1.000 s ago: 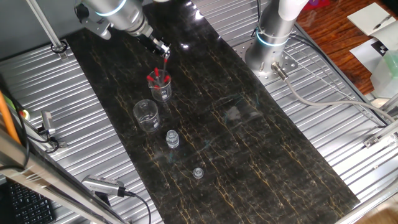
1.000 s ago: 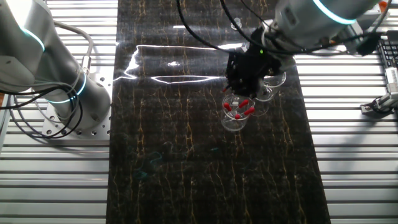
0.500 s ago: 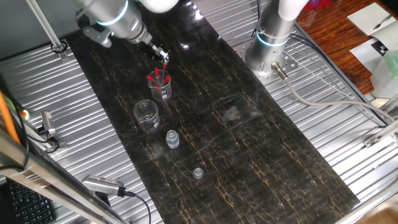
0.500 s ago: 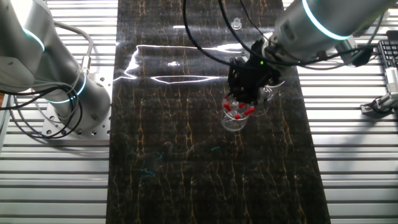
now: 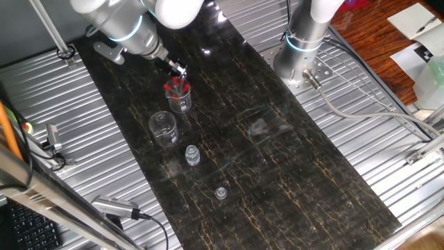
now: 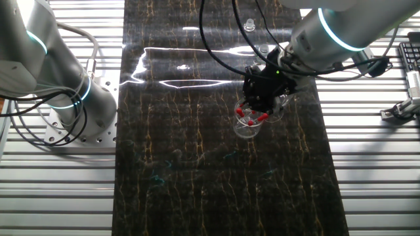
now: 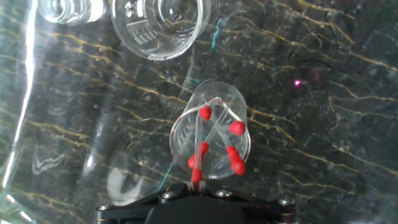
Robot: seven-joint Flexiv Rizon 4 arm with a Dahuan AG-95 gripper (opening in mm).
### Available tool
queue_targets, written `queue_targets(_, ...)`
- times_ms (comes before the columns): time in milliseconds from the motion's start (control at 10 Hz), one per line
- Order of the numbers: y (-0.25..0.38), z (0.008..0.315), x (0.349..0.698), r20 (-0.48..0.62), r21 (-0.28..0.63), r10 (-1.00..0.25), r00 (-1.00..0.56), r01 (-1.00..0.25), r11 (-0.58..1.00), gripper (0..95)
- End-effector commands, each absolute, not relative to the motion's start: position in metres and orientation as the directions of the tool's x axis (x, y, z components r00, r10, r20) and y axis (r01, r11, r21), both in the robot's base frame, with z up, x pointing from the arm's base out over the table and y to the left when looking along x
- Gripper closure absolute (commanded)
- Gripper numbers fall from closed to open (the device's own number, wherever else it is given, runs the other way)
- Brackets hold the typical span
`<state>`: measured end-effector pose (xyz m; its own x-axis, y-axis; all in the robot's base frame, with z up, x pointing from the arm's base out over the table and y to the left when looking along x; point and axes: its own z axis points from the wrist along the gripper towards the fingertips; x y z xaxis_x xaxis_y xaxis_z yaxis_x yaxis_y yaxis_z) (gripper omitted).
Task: Transfer liquid using a dropper
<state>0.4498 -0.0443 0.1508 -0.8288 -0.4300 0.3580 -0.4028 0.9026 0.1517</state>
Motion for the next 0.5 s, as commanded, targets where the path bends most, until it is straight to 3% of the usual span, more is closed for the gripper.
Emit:
queue_targets(100, -0.0415, 0.1479, 0.4541, 0.361, 0.152, -0.426, -0.829, -0.399, 0.904, 95.0)
queue_targets(500, -0.0388, 0.1425, 0.4563, 0.36, 0.151, -0.432, -0.827, -0.405, 0.902, 95.0)
